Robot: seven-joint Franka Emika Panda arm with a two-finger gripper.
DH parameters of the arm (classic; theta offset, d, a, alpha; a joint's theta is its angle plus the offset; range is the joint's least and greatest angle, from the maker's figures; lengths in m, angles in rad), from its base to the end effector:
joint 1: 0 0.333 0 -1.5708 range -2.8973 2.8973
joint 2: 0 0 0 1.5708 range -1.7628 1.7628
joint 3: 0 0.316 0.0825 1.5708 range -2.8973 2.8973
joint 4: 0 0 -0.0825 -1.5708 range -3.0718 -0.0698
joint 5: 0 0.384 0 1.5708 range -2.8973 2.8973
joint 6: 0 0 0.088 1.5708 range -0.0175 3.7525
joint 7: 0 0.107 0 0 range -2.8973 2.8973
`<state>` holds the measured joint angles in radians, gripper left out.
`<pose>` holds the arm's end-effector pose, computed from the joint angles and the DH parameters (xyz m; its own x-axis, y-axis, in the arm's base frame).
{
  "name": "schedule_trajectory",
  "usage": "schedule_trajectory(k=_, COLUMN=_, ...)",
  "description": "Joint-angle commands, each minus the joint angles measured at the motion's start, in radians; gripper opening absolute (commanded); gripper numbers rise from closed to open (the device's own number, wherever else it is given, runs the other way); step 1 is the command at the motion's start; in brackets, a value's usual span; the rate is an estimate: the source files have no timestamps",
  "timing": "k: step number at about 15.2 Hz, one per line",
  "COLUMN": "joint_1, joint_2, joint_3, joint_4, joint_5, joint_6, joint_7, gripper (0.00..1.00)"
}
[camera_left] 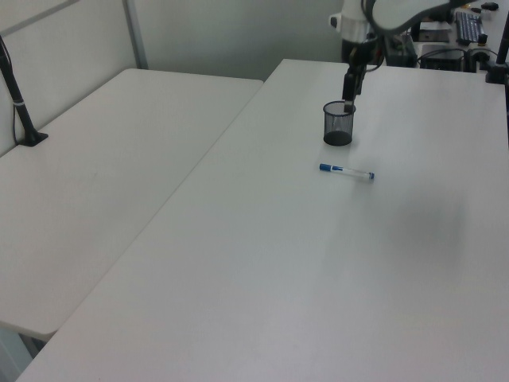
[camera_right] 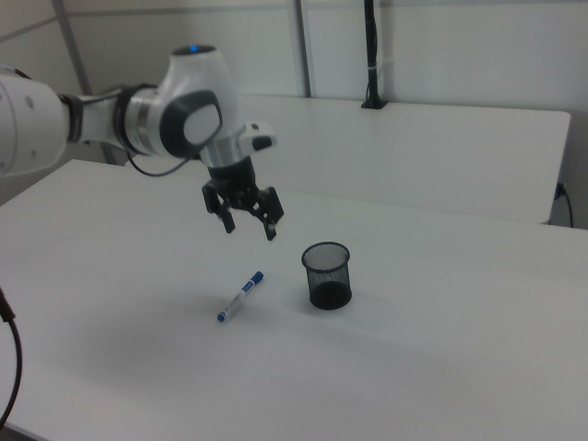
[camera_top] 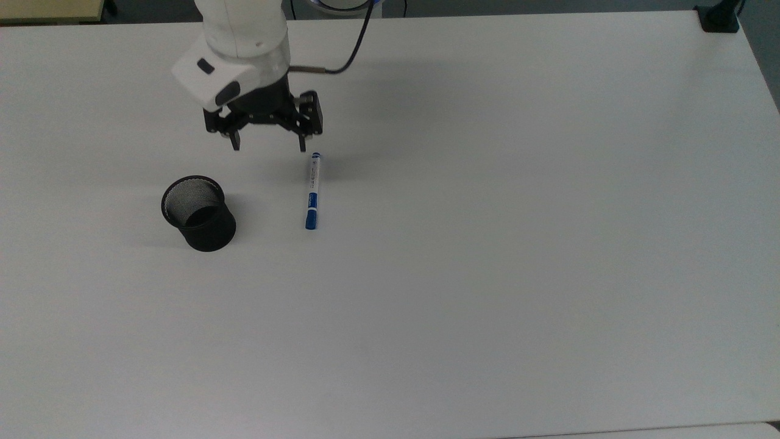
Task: Insert the marker
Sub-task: 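Move the open gripper down over the blue-capped white marker, then close the gripper on the marker and lift it upright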
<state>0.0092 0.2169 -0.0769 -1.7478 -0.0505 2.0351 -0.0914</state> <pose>0.6287 -0.0424 0.4526 0.9967 0.0492 0.0640 0.0447 -0.9966 0.0693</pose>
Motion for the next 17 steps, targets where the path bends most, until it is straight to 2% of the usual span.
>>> schedule_trajectory(k=1, joint_1=0.024, joint_2=0.05, joint_3=-0.003, joint_4=-0.1, joint_5=-0.015, joint_6=0.215, joint_7=0.116, gripper=1.0)
schedule_trajectory(k=3, joint_1=0.038, joint_2=0.096, joint_3=-0.003, joint_4=-0.142, joint_5=-0.017, joint_6=0.311, joint_7=0.136, gripper=0.96)
schedule_trajectory(k=6, joint_1=0.061, joint_2=0.159, joint_3=-0.003, joint_4=-0.148, joint_5=-0.017, joint_6=0.373, joint_7=0.195, gripper=0.95)
schedule_trajectory(k=7, joint_1=0.063, joint_2=0.171, joint_3=-0.003, joint_4=-0.148, joint_5=-0.017, joint_6=0.39, joint_7=0.211, gripper=0.91)
schedule_trajectory(k=8, joint_1=0.07, joint_2=0.185, joint_3=-0.001, joint_4=-0.147, joint_5=-0.017, joint_6=0.402, joint_7=0.22, gripper=0.81)
schedule_trajectory(k=9, joint_1=0.072, joint_2=0.193, joint_3=-0.001, joint_4=-0.147, joint_5=-0.017, joint_6=0.408, joint_7=0.231, gripper=0.66)
schedule_trajectory(k=10, joint_1=0.074, joint_2=0.197, joint_3=-0.001, joint_4=-0.147, joint_5=-0.017, joint_6=0.412, joint_7=0.245, gripper=0.45)
schedule_trajectory(k=11, joint_1=0.072, joint_2=0.197, joint_3=-0.001, joint_4=-0.147, joint_5=-0.017, joint_6=0.413, joint_7=0.249, gripper=0.18)
schedule_trajectory(k=12, joint_1=0.072, joint_2=0.196, joint_3=0.0, joint_4=-0.145, joint_5=-0.014, joint_6=0.413, joint_7=0.251, gripper=0.0)
schedule_trajectory(k=17, joint_1=0.06, joint_2=0.133, joint_3=-0.001, joint_4=-0.141, joint_5=-0.008, joint_6=0.401, joint_7=0.251, gripper=0.0)
